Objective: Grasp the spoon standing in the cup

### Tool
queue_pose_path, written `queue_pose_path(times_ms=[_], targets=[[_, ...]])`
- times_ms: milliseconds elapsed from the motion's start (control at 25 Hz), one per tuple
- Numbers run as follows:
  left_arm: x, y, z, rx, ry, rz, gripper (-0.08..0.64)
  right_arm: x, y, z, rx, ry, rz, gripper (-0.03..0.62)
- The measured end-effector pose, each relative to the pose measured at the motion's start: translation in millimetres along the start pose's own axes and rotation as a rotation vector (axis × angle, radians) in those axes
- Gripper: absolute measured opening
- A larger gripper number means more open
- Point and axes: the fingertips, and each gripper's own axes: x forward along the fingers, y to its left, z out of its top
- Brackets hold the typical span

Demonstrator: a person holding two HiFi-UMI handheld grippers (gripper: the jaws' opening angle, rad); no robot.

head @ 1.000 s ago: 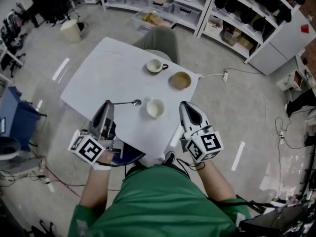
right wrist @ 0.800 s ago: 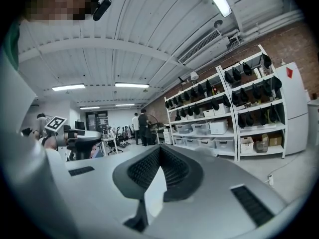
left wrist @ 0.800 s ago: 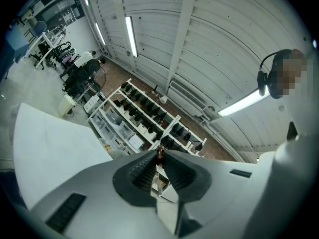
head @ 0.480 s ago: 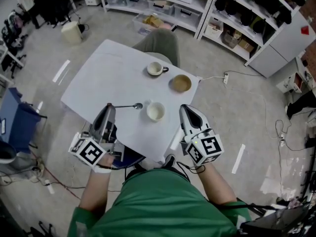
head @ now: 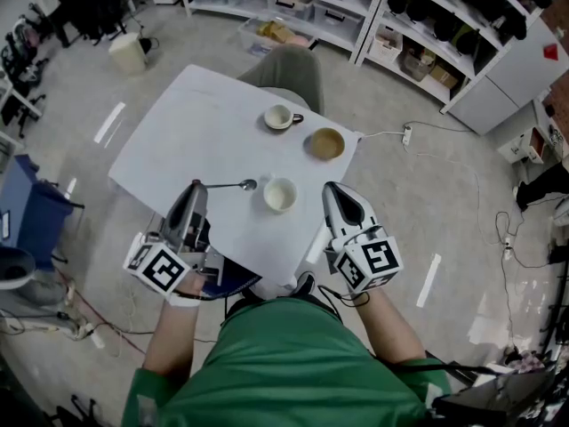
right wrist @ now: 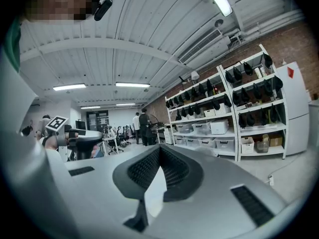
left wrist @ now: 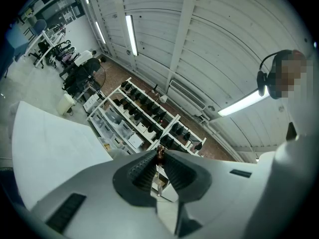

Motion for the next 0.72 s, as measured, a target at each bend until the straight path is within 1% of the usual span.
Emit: queue_pose_path(times_ms=[80,240,360,480,720], targets=[[0.8,-2.5,2.9,0.014,-0.001,-0.003,0.060,0.8,0.6,1.6,0.001,0.000,0.000,0.021],[-0.1,0.4,-1.2,0.003,0.002,0.004,0.060,1.1,-0.3,0.3,0.005,0.002,0.002,0.021],[0.6,-3.0,-1.3,0.018,0.003,0.002,0.060,-0.7,-0.9,-0.3,0.009,0.002,0.005,0.021],[0.7,-0.8,1.9,0.016,-0.005,0.002,0.060,2.4,2.0,2.6,0.005,-0.006,0.008,0.021],[1.2,-2.1,-5.0,0.025,0.000,0.022,0.060,-1.7,-1.2,1.6,0.003,0.001,0.014,0.021]])
